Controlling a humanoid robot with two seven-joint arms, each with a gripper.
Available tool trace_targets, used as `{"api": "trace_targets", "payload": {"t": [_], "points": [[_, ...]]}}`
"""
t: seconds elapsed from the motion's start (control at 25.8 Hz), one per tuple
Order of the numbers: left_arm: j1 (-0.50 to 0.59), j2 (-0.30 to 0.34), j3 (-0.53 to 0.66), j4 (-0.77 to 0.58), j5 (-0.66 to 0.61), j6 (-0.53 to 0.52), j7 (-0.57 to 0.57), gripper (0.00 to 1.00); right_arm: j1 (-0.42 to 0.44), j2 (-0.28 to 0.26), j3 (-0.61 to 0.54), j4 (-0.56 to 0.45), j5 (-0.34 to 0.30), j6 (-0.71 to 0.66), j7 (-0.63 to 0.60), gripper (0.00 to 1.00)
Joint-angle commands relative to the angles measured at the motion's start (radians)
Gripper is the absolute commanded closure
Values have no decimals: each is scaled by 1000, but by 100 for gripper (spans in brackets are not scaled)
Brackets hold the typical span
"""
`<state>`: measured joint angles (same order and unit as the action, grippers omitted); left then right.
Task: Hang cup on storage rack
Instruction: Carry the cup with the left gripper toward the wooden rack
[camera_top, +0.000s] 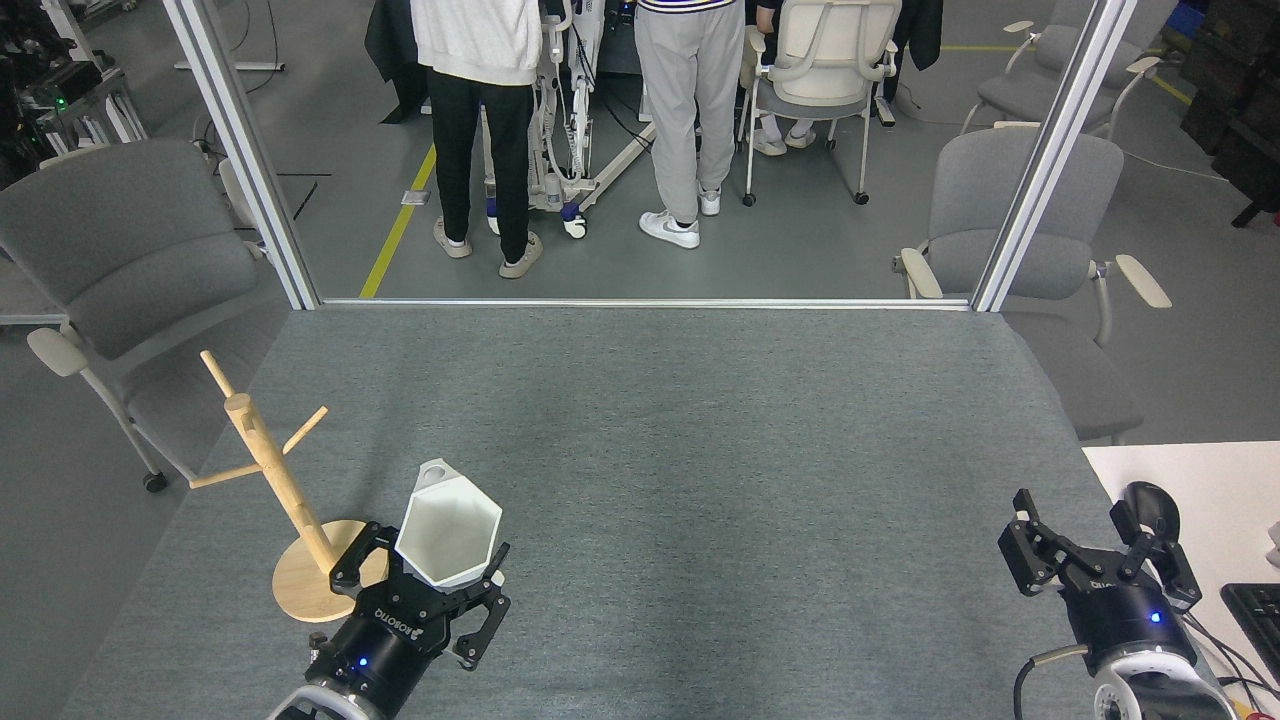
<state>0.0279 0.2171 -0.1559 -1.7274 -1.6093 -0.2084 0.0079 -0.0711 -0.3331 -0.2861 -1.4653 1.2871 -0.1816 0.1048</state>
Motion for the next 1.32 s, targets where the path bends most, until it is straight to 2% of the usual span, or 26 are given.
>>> {"api": "trace_targets", "payload": {"t": [0.0,0.19,0.31,0.66,0.85,1.05,1.28], "points": [[21,-1,90,-1,0,-52,23,95,-1,6,-5,5,0,1,-4,1],[47,-4,183,-3,2,-147,76,95,-1,16,2,8,0,1,-7,1],[73,-5,220,-3,2,-186,113,95,-1,40,5,2,11,1,-7,1],[125,-7,245,-3,2,-201,136,95,-19,51,38,-10,12,-3,-33,1],[132,-7,328,-3,5,-220,145,95,-53,63,41,22,14,4,-33,1],[132,-13,438,-3,8,-315,185,95,-65,63,39,25,12,2,-31,1],[132,-30,461,-1,6,-315,176,95,-78,78,47,22,12,-1,-30,1]]}}
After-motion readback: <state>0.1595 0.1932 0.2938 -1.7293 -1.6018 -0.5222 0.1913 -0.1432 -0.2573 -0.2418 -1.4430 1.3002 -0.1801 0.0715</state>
